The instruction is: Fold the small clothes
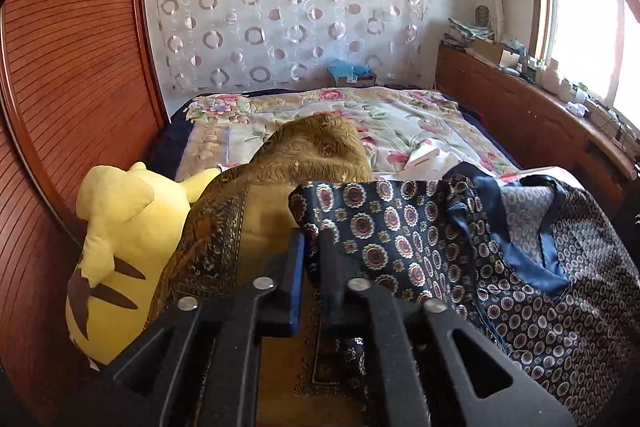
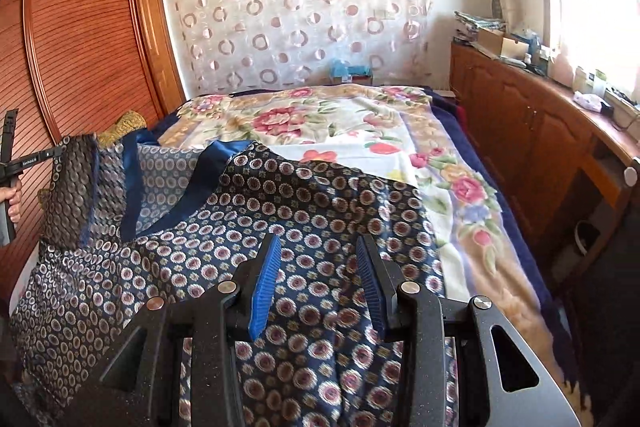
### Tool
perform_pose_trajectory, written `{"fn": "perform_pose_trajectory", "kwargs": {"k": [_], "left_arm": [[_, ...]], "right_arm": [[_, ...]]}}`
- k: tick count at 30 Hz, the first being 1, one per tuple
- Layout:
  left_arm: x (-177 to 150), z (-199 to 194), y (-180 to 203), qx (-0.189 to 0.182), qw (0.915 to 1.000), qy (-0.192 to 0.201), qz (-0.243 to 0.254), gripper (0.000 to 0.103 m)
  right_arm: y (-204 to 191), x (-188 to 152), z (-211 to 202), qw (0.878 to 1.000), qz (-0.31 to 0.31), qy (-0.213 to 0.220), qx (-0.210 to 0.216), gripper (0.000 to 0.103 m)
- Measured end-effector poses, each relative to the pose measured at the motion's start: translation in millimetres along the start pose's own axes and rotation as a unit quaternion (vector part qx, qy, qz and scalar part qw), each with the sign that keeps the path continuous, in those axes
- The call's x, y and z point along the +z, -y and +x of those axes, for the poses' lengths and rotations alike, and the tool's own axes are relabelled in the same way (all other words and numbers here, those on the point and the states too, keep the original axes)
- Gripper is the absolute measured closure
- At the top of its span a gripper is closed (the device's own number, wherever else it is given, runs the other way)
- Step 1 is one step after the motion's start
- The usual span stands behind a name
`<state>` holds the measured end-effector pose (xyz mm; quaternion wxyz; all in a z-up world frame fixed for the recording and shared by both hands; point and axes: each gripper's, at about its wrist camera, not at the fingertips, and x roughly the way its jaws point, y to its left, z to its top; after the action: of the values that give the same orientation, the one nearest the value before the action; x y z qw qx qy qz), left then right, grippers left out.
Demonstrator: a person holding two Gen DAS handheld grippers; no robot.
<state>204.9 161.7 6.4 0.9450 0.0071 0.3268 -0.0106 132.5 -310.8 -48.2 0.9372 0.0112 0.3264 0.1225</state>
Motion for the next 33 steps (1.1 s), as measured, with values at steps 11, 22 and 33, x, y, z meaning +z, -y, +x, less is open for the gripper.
{"fn": "perform_pose_trajectory", "kwargs": {"k": [11,22,33], "left_arm": [[-32.8,-43.2,38.0,-0.071,0.9968,0.028,0.023,0.027],[-87.5,-36.7,104.3,-0.110,0.9914,-0.040,0.059,0.024],[-112.5,-17.1,126.9,-0.108,0.9879,-0.084,0.072,0.024]], "right_arm": [[7.7,-16.8,-15.9,0.999,0.007,-0.018,-0.031,0.053],[41.4,-27.4,-19.1,0.995,0.046,-0.064,-0.061,0.053],[64.3,-47.1,-20.3,0.992,0.075,-0.099,-0.024,0.053]]}}
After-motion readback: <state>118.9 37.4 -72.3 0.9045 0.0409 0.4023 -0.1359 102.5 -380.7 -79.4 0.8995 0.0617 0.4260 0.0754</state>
